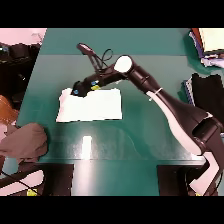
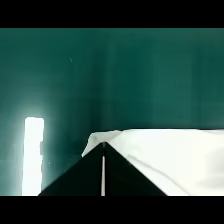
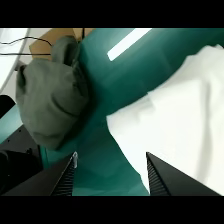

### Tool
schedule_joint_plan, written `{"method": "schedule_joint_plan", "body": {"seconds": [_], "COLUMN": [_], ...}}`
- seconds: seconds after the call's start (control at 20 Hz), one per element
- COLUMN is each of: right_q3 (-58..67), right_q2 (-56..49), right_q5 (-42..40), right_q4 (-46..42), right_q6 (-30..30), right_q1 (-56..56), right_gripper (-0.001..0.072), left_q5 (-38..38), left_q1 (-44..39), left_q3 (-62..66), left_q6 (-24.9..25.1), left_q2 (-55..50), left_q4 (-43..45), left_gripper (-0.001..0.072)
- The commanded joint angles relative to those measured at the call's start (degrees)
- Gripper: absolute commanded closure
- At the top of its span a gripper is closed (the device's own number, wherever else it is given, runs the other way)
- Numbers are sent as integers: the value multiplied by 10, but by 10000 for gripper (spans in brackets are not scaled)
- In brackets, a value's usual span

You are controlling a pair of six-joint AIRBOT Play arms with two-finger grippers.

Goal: Fold the shirts.

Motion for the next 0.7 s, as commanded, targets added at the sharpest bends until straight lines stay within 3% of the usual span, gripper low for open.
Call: {"method": "schedule_joint_plan", "body": {"seconds": [0.0, 0.25, 0.3, 0.35, 0.65], "right_q3": [-119, -361, -396, -418, -395], "right_q2": [60, 155, 155, 148, 40], "right_q5": [28, 3, 0, -1, -11], "right_q4": [-40, -62, -38, -11, 123], "right_q6": [7, 50, 50, 49, 7], "right_q1": [-71, -213, -233, -247, -199], "right_gripper": [223, 218, 125, 80, 82], "left_q5": [-19, -20, -19, -14, -11], "left_q1": [14, 13, 13, 13, 13], "left_q3": [0, 0, -1, -4, -17], "left_q6": [2, 2, 2, 2, 3], "left_q2": [8, 4, 3, 3, 3], "left_q4": [-5, -42, -52, -59, -67], "left_gripper": [685, 686, 685, 685, 685]}}
